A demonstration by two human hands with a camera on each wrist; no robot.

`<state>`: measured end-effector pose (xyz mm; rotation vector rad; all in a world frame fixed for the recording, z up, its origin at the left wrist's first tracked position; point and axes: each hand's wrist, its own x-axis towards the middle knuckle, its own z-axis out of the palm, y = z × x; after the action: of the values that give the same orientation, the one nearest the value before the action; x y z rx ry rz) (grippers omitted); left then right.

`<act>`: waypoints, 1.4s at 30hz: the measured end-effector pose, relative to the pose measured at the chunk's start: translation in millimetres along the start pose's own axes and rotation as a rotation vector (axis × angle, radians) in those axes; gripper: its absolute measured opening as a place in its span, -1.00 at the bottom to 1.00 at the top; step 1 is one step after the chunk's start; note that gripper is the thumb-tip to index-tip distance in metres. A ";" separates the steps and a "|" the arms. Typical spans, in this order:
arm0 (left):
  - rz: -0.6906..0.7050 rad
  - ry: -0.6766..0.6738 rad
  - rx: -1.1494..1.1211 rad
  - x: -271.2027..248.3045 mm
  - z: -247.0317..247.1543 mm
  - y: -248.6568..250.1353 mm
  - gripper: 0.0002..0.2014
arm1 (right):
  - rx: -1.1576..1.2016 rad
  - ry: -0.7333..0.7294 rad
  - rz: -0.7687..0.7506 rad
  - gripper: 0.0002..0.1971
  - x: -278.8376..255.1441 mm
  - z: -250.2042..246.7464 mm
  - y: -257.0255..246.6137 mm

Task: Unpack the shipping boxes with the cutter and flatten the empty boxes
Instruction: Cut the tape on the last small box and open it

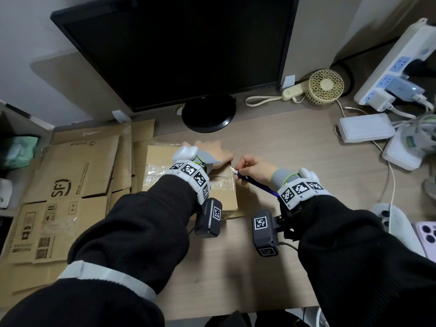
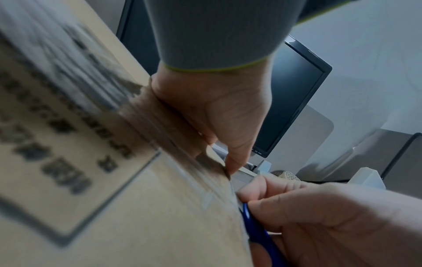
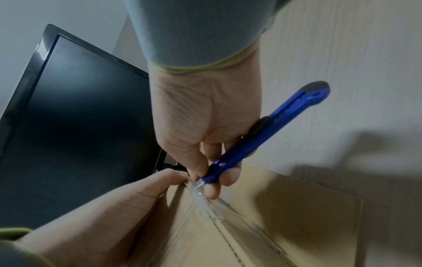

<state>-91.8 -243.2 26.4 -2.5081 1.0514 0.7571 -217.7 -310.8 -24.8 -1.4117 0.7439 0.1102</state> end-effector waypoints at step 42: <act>0.194 -0.141 -0.456 3.6 9.8 -24.5 -0.55 | -0.065 -0.036 0.052 -0.69 -11.4 29.1 9.4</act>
<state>-75.2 -224.0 18.4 -2.6846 1.1928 1.3430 -219.5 -278.3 -27.4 -1.4485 0.7533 0.2007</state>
